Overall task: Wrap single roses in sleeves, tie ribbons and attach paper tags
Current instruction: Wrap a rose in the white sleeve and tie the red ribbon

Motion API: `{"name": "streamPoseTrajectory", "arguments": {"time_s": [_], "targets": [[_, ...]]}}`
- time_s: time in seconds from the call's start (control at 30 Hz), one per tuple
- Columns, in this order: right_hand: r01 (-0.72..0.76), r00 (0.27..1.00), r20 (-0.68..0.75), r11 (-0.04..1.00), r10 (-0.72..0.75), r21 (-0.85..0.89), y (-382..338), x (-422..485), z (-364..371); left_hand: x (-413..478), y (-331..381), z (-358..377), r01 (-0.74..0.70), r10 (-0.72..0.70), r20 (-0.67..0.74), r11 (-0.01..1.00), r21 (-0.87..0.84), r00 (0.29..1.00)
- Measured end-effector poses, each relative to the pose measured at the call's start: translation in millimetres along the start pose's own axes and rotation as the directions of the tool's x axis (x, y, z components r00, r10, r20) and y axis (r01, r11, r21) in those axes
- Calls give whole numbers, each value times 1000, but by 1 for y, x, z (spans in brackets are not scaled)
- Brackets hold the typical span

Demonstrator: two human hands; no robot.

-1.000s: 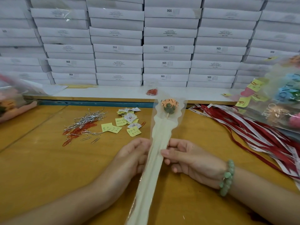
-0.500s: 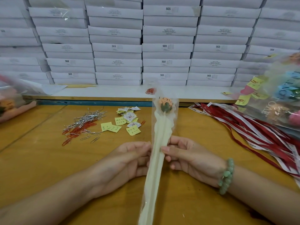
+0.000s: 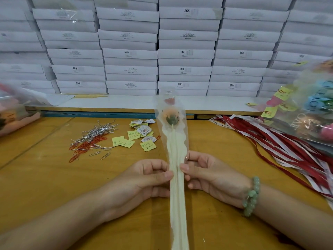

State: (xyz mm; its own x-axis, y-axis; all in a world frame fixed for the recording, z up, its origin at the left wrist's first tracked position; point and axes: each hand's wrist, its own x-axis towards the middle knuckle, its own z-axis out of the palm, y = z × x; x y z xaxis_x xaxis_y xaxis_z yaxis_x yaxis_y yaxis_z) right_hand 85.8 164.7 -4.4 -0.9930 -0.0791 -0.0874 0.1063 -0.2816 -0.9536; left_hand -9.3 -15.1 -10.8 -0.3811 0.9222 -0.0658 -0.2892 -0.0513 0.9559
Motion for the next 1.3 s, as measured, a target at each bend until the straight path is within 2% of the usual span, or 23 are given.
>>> {"name": "streamPoseTrajectory", "arguments": {"time_s": [0.63,0.87,1.17,1.3], "targets": [[-8,998,60,998,4,63,-3,-1,-3,-1,1,3,-36,35,-32,999,-23,999],[26,998,58,999,-23,-46,-2,-2,-1,-3,0,6,-51,51,-13,999,1,999],[62,998,-26,993,-65,-97,1,-3,4,-4,1,7,-60,58,32,995,79,998],[68,998,20,988,-66,-140,-1,-4,4,-4,2,8,-60,56,47,994,94,997]]}}
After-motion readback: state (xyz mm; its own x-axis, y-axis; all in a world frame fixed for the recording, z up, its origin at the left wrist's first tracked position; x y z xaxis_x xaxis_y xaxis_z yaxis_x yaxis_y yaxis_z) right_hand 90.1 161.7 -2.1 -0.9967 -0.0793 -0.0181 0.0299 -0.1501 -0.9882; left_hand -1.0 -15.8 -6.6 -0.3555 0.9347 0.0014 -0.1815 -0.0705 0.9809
